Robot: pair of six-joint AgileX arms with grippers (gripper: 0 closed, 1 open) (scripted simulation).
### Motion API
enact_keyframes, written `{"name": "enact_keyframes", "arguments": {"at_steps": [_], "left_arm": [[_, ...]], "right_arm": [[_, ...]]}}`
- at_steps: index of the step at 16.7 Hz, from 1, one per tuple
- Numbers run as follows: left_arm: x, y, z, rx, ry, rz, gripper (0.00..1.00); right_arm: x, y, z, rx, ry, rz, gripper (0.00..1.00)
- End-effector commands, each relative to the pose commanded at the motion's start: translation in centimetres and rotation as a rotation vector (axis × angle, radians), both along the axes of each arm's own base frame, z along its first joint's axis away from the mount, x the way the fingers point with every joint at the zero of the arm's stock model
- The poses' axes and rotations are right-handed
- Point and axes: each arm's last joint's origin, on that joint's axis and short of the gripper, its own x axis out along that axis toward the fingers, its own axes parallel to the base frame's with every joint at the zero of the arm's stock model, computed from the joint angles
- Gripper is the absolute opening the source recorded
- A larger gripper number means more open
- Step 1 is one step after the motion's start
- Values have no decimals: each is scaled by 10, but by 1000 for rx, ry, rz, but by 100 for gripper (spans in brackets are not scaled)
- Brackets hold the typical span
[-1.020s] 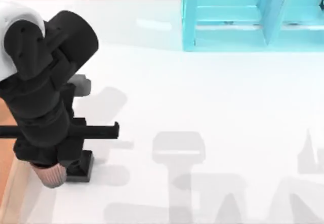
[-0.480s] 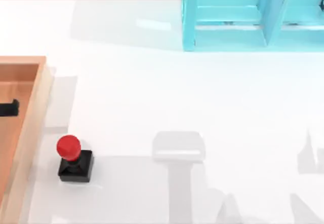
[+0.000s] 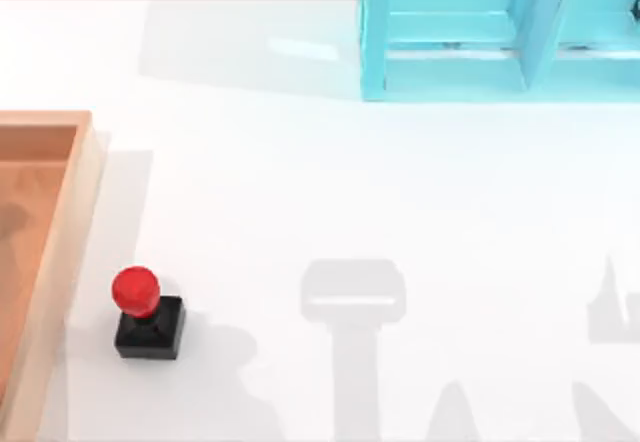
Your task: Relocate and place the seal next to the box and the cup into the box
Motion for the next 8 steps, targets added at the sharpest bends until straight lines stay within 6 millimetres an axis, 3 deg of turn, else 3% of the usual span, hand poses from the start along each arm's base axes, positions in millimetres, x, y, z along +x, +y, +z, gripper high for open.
{"name": "enact_keyframes", "arguments": {"at_steps": [8], "left_arm": [[0,2,-4,0,4,-8,0]], "right_arm": [[0,0,0,0,0,0,100]]}}
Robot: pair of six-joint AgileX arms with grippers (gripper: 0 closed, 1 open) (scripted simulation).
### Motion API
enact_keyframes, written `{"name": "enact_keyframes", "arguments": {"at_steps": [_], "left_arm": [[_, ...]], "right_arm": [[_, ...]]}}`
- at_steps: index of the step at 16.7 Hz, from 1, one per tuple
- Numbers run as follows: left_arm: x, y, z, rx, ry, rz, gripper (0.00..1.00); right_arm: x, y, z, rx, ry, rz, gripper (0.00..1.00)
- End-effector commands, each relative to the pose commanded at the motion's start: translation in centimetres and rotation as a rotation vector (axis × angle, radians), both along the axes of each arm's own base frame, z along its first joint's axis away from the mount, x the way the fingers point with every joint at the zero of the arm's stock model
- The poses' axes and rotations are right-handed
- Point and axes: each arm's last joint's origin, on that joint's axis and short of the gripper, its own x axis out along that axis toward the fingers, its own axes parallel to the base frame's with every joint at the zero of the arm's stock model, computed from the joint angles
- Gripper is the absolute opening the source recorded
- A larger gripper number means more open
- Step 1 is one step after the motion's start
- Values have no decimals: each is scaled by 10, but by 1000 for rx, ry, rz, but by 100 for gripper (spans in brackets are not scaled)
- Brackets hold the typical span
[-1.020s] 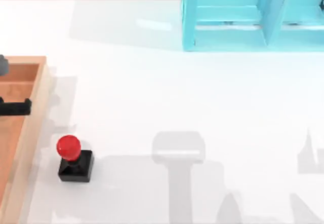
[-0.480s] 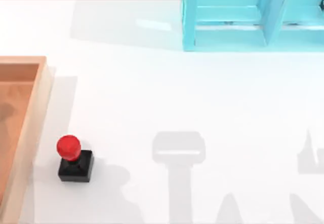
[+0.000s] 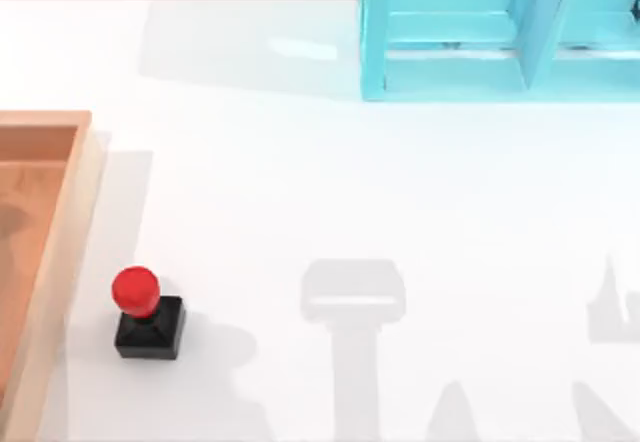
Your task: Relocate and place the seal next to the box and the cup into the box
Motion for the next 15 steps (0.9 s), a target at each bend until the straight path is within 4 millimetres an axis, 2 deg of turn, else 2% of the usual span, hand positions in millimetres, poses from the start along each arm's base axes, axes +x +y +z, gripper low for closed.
{"name": "enact_keyframes", "arguments": {"at_steps": [9,14,15], "left_arm": [[-1,4,-58,0,-5,2,0],[-1,4,-61,-1,-5,4,0],[-1,4,-61,-1,-5,4,8]], "right_arm": [[0,0,0,0,0,0,100],[0,0,0,0,0,0,100],[0,0,0,0,0,0,100]]}}
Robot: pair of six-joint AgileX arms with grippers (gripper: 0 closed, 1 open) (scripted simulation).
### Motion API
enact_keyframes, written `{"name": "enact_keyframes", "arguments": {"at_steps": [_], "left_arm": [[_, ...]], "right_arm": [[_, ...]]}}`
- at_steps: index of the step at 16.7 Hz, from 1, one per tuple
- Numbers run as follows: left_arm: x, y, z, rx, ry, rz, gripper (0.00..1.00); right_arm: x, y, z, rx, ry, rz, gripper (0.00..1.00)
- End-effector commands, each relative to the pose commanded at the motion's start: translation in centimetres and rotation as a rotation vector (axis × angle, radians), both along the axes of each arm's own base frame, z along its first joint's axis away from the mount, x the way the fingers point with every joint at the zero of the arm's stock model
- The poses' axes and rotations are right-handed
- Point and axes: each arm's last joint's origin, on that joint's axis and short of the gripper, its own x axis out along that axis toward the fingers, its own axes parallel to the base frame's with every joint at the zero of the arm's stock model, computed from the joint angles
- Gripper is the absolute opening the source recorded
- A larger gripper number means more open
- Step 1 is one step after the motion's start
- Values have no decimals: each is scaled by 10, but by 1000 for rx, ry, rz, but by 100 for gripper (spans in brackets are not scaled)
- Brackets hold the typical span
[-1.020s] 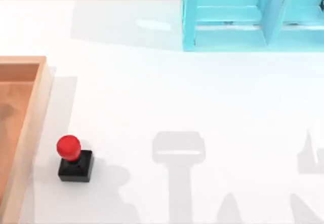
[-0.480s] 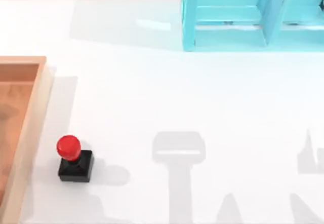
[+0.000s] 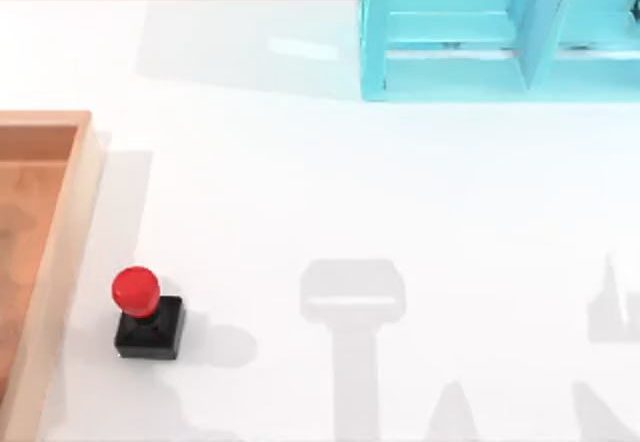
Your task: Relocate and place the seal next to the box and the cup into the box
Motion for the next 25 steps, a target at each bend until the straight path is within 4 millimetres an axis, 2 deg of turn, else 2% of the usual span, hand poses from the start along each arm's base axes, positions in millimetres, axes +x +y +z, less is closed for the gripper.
{"name": "enact_keyframes", "arguments": {"at_steps": [12,22,25], "left_arm": [[0,0,0,0,0,0,98],[0,0,1,0,-1,-1,100],[3,1,17,-1,-6,-3,100]], "right_arm": [[0,0,0,0,0,0,100],[0,0,0,0,0,0,100],[0,0,0,0,0,0,100]]}}
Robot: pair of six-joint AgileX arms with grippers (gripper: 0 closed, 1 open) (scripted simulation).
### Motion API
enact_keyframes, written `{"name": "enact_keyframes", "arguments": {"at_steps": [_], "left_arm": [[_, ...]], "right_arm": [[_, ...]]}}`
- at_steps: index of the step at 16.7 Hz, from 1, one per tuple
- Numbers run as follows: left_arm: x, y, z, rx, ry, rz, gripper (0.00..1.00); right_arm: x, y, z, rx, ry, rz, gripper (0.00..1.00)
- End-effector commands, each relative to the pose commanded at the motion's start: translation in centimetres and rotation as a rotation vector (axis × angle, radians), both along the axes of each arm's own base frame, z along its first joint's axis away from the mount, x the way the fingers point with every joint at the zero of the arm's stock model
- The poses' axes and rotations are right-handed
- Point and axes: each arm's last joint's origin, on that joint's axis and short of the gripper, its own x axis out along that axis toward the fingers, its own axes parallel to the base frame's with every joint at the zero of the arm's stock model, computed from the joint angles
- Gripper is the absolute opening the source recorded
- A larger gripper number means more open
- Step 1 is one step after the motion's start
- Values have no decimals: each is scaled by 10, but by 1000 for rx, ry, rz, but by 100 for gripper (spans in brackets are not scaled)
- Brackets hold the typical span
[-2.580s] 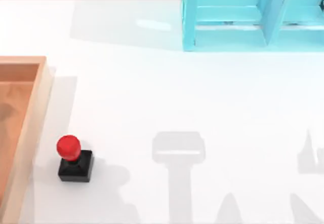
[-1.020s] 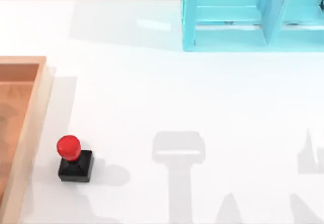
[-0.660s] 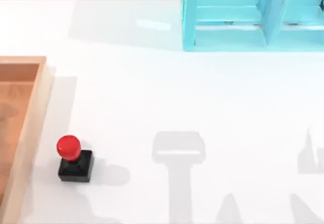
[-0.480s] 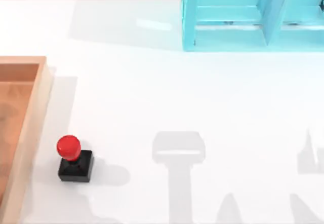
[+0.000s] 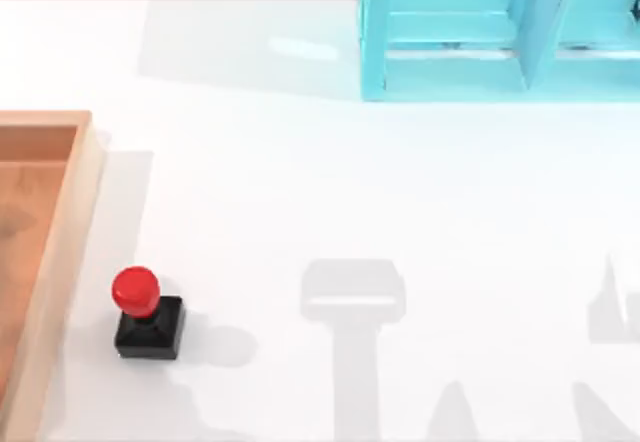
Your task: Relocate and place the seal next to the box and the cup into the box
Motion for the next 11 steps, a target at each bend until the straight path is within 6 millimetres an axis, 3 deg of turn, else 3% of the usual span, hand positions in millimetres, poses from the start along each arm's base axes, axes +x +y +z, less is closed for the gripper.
{"name": "enact_keyframes", "arguments": {"at_steps": [7,11], "left_arm": [[-1,0,66,-1,7,3,100],[-3,-1,83,1,6,3,100]], "right_arm": [[0,0,0,0,0,0,100],[0,0,0,0,0,0,100]]}}
